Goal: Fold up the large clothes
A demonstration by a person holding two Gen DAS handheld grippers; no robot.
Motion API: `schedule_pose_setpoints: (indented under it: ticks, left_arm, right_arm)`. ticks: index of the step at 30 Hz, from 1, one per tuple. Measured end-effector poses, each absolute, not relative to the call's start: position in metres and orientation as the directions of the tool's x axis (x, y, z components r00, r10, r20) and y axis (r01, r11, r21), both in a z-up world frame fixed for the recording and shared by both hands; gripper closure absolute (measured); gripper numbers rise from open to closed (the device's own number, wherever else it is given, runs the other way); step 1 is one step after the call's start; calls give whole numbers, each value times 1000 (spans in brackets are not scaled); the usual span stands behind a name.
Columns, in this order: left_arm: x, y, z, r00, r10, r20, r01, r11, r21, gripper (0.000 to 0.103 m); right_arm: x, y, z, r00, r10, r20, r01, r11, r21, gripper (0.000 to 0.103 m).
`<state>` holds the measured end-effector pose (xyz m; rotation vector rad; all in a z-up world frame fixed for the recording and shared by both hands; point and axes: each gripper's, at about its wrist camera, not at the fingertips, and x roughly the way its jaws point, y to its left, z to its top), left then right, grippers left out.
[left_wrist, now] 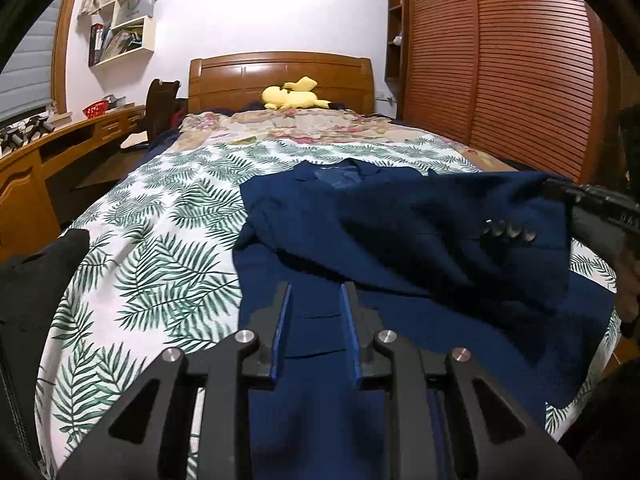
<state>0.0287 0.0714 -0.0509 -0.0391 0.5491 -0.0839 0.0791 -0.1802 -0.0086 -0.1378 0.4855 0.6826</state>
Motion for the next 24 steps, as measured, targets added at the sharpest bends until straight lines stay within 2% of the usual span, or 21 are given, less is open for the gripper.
schedule_pose_setpoints:
  ticks: [4, 11, 16, 19, 21, 23, 24]
  left_arm:
    - [33, 60, -50, 848, -103, -519, 85, 995, -59, 80]
    - [37, 41, -51, 845, -129, -519, 117, 992, -56, 79]
    - [42, 26, -51, 843, -151, -516, 143, 988, -56, 78]
    - [44, 17, -51, 842, -168, -513, 161, 985, -58, 76]
    - [45, 12, -51, 841, -174, -513, 169, 984, -57, 75]
    - [45, 5, -51, 839, -177, -514, 178, 983, -48, 75]
    - [45, 3, -51, 838, -180, -514, 182, 982, -47, 75]
  right_arm:
    - [76, -210, -6, 705, 540, -460, -588, 808, 46, 102]
    - [86, -242, -13, 744, 451, -492, -497, 867, 43, 102]
    - [104, -258, -36, 782, 297, -548, -373, 927, -29, 102]
    - [116, -263, -53, 795, 194, -575, -297, 951, -90, 86]
    - [118, -266, -58, 795, 184, -578, -291, 952, -98, 73]
    - [117, -269, -61, 791, 194, -580, -296, 951, -87, 64]
    - [116, -270, -62, 787, 207, -581, -307, 949, -76, 63]
